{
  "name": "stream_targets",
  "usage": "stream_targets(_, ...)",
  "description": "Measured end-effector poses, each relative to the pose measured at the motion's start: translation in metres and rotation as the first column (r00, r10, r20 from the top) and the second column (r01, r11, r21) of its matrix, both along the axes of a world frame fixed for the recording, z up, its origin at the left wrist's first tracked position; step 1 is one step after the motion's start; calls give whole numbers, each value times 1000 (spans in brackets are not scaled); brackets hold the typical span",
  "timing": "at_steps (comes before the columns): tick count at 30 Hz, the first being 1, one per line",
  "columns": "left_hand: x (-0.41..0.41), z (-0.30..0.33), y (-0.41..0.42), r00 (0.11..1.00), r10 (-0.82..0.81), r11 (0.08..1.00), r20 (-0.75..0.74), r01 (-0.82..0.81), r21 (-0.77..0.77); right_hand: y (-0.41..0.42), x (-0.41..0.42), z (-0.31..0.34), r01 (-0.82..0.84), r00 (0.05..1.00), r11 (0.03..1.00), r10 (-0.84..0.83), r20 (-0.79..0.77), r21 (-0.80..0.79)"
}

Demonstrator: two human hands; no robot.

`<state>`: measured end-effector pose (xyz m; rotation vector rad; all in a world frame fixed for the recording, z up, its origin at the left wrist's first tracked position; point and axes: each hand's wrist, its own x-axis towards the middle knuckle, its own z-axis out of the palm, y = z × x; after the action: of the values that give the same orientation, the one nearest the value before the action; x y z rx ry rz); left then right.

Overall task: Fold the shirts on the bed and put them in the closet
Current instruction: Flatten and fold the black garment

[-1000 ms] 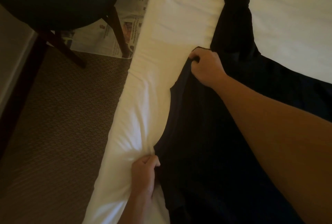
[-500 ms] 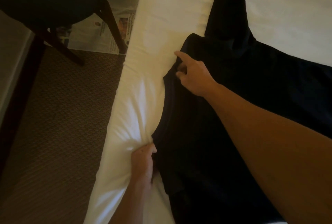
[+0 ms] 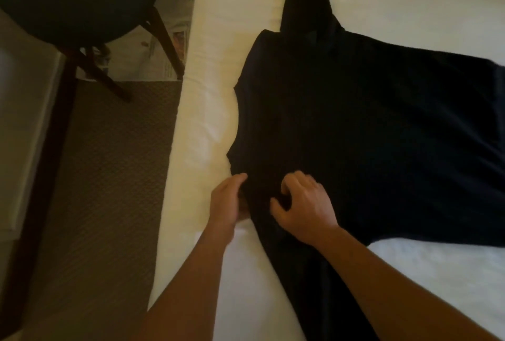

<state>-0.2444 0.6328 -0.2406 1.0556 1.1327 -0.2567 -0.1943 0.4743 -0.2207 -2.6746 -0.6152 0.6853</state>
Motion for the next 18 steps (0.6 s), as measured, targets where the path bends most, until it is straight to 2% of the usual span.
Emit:
stream_targets(2,-9,7,-5,989,-147,989,-14,147,21,-14,-33,2,-98,993,986,89,-71,-135)
stream_targets(5,-15,11,-8,928,-372,926,-24,373,58,-23,-59,-5,-193,981,942,178,-78,-274)
stream_targets(6,-19,10,-10,926,-376,921,-38,378,91,-25,-64,-5,-196,980,940,181,-77,-279)
stream_targets(8,-23,8,-10,962,-262,951,-70,270,153,-23,-66,-5,-161,978,969,131,-160,-190)
stream_targets(11,-36,7,-25,991,-78,969,-108,100,224,-38,-81,0,22,928,999,-9,-373,30)
stream_targets(13,-46,12,-40,993,-26,969,-111,52,242,-63,-97,3,228,908,961,-150,-391,160)
stream_targets(15,-56,14,-55,991,-48,964,-121,77,255,-95,-115,6,432,892,873,-377,-248,227)
stream_targets(16,-62,15,-62,989,-73,958,-129,106,266,-113,-124,6,526,850,819,-498,-169,230)
stream_targets(17,-70,19,-71,986,-89,953,-143,126,275,-133,-135,6,625,781,750,-606,-151,217)
stream_targets(18,-76,21,-78,982,-104,951,-160,145,272,-147,-145,5,712,702,680,-682,-208,175)
